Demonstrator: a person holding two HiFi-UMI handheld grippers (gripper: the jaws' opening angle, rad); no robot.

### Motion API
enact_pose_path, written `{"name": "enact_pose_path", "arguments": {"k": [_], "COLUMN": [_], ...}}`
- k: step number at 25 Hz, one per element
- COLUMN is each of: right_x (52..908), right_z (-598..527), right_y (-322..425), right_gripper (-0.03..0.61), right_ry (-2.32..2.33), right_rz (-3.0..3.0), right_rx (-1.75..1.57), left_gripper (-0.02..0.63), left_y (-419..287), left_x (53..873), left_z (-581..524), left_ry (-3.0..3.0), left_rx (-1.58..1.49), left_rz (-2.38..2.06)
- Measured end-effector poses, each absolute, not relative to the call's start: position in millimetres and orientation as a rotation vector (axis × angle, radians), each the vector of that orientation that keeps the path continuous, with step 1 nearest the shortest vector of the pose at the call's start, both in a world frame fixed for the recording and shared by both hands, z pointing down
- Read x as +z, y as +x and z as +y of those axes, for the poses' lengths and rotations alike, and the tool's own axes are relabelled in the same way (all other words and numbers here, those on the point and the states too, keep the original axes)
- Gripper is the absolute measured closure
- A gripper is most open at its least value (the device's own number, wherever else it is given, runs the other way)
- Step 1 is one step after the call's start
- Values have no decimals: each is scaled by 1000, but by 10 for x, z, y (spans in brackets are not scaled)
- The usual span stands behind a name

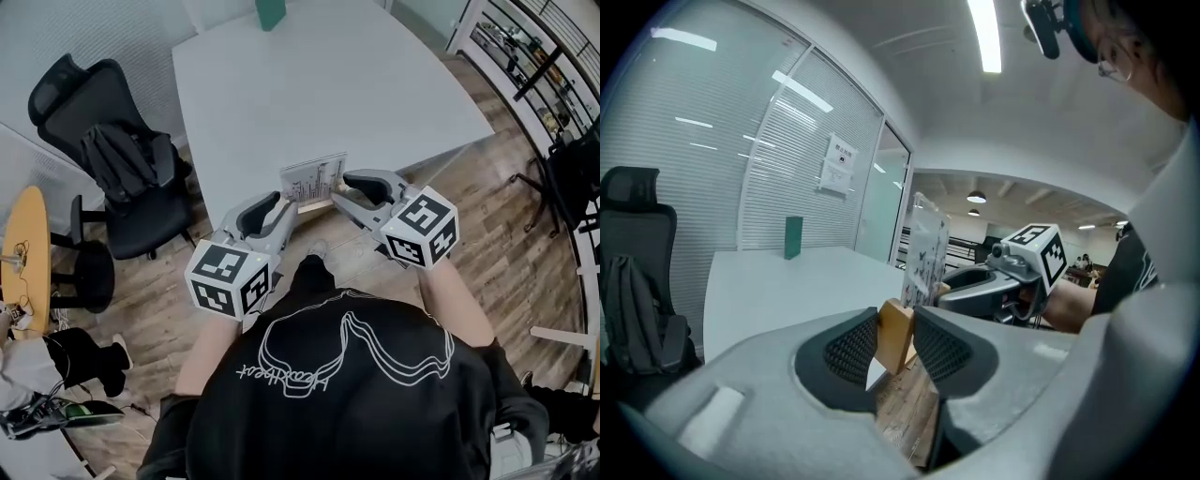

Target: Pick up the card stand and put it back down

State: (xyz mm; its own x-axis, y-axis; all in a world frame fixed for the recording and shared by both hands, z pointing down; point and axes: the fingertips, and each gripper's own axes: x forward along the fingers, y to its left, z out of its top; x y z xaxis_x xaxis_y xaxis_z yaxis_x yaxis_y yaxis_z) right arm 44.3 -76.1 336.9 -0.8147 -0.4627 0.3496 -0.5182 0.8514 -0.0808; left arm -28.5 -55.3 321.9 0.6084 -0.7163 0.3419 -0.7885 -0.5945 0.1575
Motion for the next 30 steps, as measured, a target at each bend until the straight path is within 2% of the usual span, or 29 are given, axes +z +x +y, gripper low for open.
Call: {"name": "enact_pose_path", "arguments": {"k": [30], "right_x": [3446], "right_z": [-890], "right_y": [330], "right_gripper": [451], "right_ry": [761], "right_rz": [-2672], "right_rx": [228], "left_gripper": [488], "left_y": [-397], "left_x": [3334], "left_z": [-683], "left_ry": [2532], "left_rx": [354], "left_rz": [-1209]}}
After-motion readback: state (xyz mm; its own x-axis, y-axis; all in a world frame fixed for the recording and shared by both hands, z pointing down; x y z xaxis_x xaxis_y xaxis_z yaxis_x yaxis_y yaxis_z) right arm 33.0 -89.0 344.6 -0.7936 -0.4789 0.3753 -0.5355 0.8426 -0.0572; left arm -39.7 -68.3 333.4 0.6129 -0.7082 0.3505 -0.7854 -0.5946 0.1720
